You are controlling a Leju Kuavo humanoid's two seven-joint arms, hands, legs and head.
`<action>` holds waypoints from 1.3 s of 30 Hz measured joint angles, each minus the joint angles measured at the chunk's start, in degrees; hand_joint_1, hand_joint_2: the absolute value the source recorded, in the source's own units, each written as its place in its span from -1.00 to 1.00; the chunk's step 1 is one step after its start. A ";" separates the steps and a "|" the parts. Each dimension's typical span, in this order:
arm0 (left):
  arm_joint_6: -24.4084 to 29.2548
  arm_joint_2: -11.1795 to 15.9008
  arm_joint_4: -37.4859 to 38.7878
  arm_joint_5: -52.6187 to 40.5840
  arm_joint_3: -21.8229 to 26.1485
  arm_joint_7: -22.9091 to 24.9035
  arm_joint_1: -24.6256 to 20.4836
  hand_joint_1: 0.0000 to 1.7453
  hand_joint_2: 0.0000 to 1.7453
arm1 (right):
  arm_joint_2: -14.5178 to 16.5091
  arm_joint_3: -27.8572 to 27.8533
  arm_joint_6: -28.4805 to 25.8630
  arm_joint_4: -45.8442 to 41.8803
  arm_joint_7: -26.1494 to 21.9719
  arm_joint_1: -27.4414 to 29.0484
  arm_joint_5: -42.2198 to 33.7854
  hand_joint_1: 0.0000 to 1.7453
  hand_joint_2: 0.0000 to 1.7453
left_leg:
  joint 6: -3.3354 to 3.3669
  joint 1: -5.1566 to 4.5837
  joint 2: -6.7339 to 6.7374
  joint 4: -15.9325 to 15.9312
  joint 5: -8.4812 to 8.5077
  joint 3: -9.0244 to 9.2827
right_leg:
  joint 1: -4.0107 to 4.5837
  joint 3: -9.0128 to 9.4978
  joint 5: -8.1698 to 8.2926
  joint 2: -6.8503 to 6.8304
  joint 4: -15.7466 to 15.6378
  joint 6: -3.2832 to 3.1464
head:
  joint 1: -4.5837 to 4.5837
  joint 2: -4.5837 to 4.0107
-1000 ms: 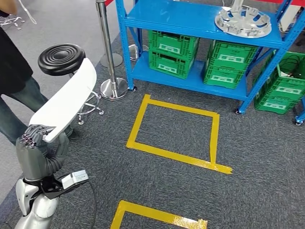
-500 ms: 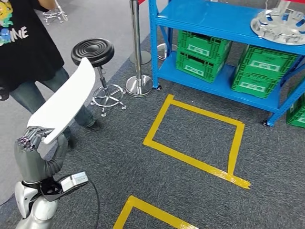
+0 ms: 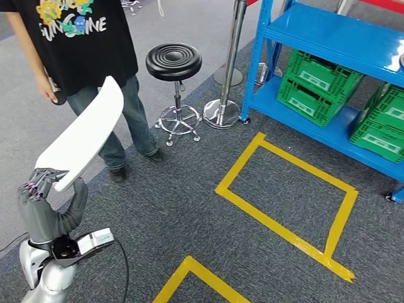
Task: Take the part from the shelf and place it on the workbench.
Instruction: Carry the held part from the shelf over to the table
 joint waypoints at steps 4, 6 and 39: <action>0.00 -0.30 0.03 -0.02 0.02 0.00 -0.01 1.00 1.00 | -0.02 0.02 -0.02 0.01 0.02 0.10 -0.10 -1.00 -1.00 | -0.59 0.21 -3.38 0.83 -0.39 -0.10 | -0.51 3.37 7.42 3.18 -10.32 0.18 | 0.00 0.00; 0.00 -0.48 0.03 -0.05 0.04 0.01 -0.08 1.00 1.00 | -0.02 0.03 -0.01 0.02 0.00 0.12 -0.16 -1.00 -1.00 | -1.25 0.35 -4.75 1.48 -0.46 -0.82 | -0.79 5.16 8.21 5.82 -13.99 0.04 | -0.05 0.01; -0.01 -0.46 0.11 -0.67 -0.09 1.60 -0.54 1.00 1.00 | 0.04 1.01 0.26 0.03 0.08 0.28 0.12 -1.00 -1.00 | -1.58 0.36 -5.54 1.59 -0.37 -1.34 | -0.62 4.87 8.63 4.60 -14.32 -0.56 | -0.52 -0.05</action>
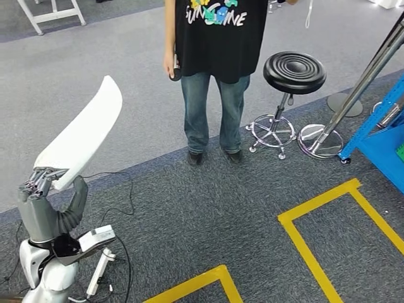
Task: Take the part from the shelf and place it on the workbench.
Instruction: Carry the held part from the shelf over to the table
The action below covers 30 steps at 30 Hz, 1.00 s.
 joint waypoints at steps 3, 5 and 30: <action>0.02 0.08 -0.01 0.05 -0.02 0.00 -0.16 1.00 1.00 | 0.01 0.04 0.02 0.01 0.00 0.01 0.02 -1.00 -1.00 | -0.81 -0.10 3.20 3.92 -2.16 -1.73 | 0.03 0.83 -0.12 -2.39 -0.49 -1.09 | -0.61 -0.01; 0.01 0.08 0.01 0.07 -0.02 0.00 -0.26 1.00 1.00 | -0.01 0.04 0.02 0.02 -0.01 0.10 0.02 -1.00 -1.00 | -1.22 0.02 6.02 11.08 -5.22 -5.20 | 0.41 1.22 -0.42 -4.12 -0.56 -1.58 | -0.97 -0.03; -0.01 0.15 0.15 0.21 -0.13 0.33 -0.53 1.00 1.00 | -0.01 0.44 0.16 0.01 0.08 -0.09 0.02 -1.00 -1.00 | 0.17 -0.12 0.05 -0.08 -0.58 0.61 | 0.10 -0.59 0.46 -0.53 0.00 0.20 | -0.40 -0.03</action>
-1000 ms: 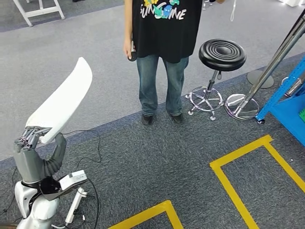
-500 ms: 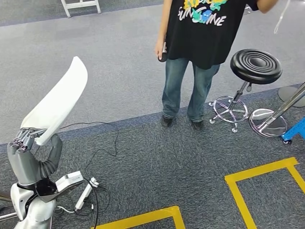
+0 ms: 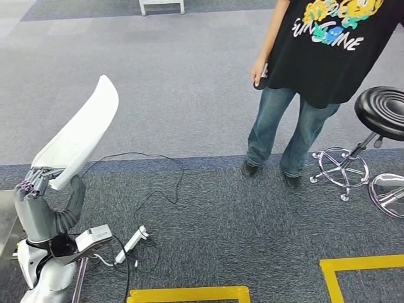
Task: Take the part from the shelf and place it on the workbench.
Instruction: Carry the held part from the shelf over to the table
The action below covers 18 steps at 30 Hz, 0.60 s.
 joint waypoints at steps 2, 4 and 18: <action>0.01 0.14 0.00 0.04 -0.03 0.07 -0.01 1.00 1.00 | -0.01 0.00 0.02 0.00 0.02 -0.03 0.01 -1.00 -1.00 | -0.49 -0.02 1.00 0.82 -0.48 -0.37 | 0.00 0.35 -0.01 -1.36 -0.27 -0.75 | -0.20 -0.01; 0.01 0.21 0.03 0.10 -0.06 0.18 -0.25 1.00 1.00 | -0.04 0.00 0.04 0.01 0.00 0.03 0.03 -1.00 -1.00 | -1.01 -0.06 4.24 5.41 -2.90 -2.41 | 0.15 0.83 -0.19 -2.88 -0.47 -1.42 | -0.61 -0.01; 0.03 0.37 0.45 0.28 -0.15 -0.08 -0.61 1.00 1.00 | -0.14 0.02 0.22 -0.02 0.03 -0.39 -0.02 -1.00 -1.00 | 1.68 -1.16 9.05 -1.19 0.58 0.56 | 1.13 2.92 -3.87 -9.17 0.60 0.00 | -0.64 -0.02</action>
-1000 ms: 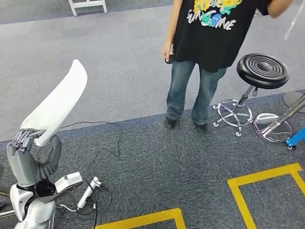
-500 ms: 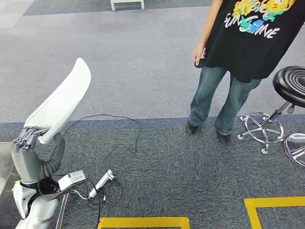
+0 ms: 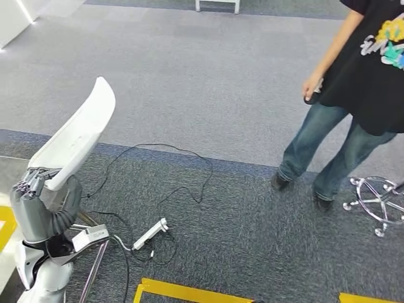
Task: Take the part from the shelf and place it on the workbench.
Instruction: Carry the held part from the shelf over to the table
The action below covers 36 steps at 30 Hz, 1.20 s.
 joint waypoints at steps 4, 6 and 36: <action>-0.02 -0.28 0.19 0.02 -0.01 -0.08 -0.16 1.00 1.00 | -0.01 0.00 -0.02 0.00 0.05 0.08 -0.02 -1.00 -1.00 | 0.83 0.36 -2.82 -0.35 -0.14 0.48 | -0.25 -7.51 -5.01 5.04 13.26 0.64 | 0.52 0.00; -0.03 -0.31 0.39 0.03 -0.01 -0.08 -0.06 1.00 1.00 | -0.05 0.01 -0.04 0.00 0.10 0.19 -0.04 -1.00 -1.00 | 0.64 0.53 -4.58 -0.21 -0.30 0.64 | -0.38 -8.65 -2.97 5.22 13.35 0.97 | 0.58 0.01; -0.02 -0.04 0.96 -0.27 -0.86 0.91 -0.76 1.00 1.00 | -0.28 0.11 -0.23 -0.02 0.26 0.22 0.06 -1.00 -1.00 | 0.42 0.64 -3.57 0.09 0.26 -0.31 | -0.28 -8.37 -4.71 5.14 14.38 0.62 | 1.01 0.01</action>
